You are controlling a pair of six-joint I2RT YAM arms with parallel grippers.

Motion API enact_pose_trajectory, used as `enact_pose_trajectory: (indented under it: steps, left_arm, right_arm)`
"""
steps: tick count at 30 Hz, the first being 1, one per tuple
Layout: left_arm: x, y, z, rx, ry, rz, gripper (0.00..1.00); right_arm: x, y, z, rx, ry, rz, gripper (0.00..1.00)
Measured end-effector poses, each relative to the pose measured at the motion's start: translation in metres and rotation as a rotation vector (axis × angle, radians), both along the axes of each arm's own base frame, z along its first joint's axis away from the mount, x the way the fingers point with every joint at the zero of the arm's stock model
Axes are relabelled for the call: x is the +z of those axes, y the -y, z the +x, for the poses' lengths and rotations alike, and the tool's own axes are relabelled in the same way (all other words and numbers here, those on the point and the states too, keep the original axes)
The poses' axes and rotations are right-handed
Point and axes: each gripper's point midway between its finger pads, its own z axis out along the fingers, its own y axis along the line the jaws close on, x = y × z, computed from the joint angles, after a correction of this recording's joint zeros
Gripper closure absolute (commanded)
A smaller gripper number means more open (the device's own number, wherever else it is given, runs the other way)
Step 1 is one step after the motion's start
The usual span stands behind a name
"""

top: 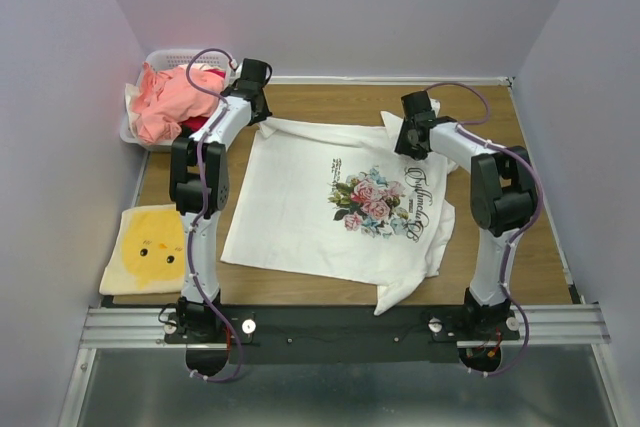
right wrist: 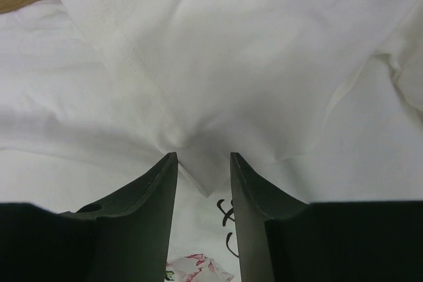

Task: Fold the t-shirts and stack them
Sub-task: Flatten the tshirt out

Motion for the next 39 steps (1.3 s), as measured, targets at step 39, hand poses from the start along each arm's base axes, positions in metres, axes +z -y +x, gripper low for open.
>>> enact_pose_trajectory:
  steps: [39]
  left_arm:
    - [-0.002,-0.006,0.0,0.009,-0.006,0.003,1.0]
  right_arm:
    - [-0.014,0.003,-0.002,0.014,-0.045,-0.036,0.85]
